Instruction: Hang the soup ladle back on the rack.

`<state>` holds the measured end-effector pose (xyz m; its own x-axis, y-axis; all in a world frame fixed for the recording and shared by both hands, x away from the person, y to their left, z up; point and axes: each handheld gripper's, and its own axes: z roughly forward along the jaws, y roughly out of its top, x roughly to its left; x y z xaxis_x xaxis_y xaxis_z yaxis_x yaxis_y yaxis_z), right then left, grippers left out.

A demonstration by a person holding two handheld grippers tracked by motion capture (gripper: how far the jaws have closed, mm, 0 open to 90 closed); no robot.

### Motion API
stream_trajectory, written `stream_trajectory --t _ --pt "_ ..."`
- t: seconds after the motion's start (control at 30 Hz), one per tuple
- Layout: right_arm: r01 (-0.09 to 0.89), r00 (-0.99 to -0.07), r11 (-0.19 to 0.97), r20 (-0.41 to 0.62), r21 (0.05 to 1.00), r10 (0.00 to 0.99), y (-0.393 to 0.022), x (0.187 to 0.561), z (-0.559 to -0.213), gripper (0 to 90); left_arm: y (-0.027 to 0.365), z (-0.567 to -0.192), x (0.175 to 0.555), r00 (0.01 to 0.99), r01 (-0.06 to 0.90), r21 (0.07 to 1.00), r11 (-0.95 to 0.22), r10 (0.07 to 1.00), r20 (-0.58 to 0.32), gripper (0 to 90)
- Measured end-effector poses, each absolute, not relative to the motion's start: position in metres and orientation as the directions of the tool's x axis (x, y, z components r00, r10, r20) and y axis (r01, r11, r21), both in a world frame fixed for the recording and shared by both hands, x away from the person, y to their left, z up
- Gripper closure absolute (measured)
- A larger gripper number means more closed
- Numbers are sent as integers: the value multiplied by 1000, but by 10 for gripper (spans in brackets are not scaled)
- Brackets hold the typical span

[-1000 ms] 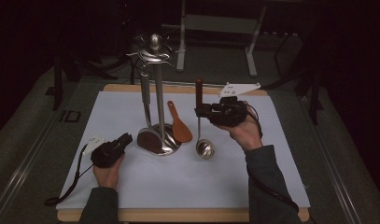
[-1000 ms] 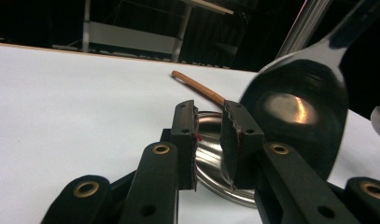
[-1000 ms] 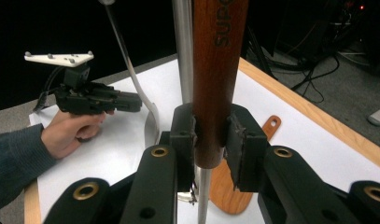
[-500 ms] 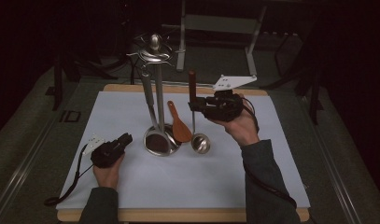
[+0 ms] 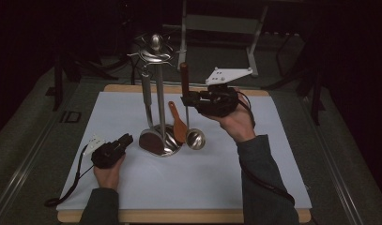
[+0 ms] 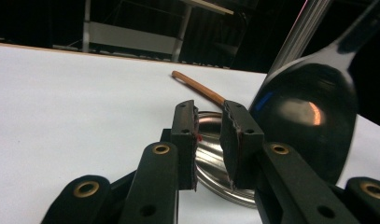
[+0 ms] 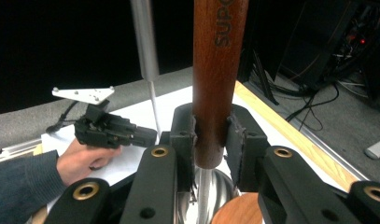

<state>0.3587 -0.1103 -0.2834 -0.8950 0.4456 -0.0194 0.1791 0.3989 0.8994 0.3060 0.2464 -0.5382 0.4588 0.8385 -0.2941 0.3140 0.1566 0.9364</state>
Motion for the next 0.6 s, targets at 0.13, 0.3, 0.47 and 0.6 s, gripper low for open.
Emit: stream_trajectory --t 0.13,0.3,0.47,0.6 --pt "168 -899 396 -25 903 438 -105 357 -278 742 246 -538 306 459 314 937 156 838 -294 757" --pt "166 -897 394 -28 904 441 -98 356 -273 742 247 -538 306 459 314 937 154 839 -292 757" --pt "163 -894 406 -39 899 445 -92 357 -270 742 247 -538 306 459 315 937 155 839 -293 757" --pt "173 -891 409 -34 896 453 -89 359 -270 742 247 -538 306 460 315 936 155 838 -294 756"
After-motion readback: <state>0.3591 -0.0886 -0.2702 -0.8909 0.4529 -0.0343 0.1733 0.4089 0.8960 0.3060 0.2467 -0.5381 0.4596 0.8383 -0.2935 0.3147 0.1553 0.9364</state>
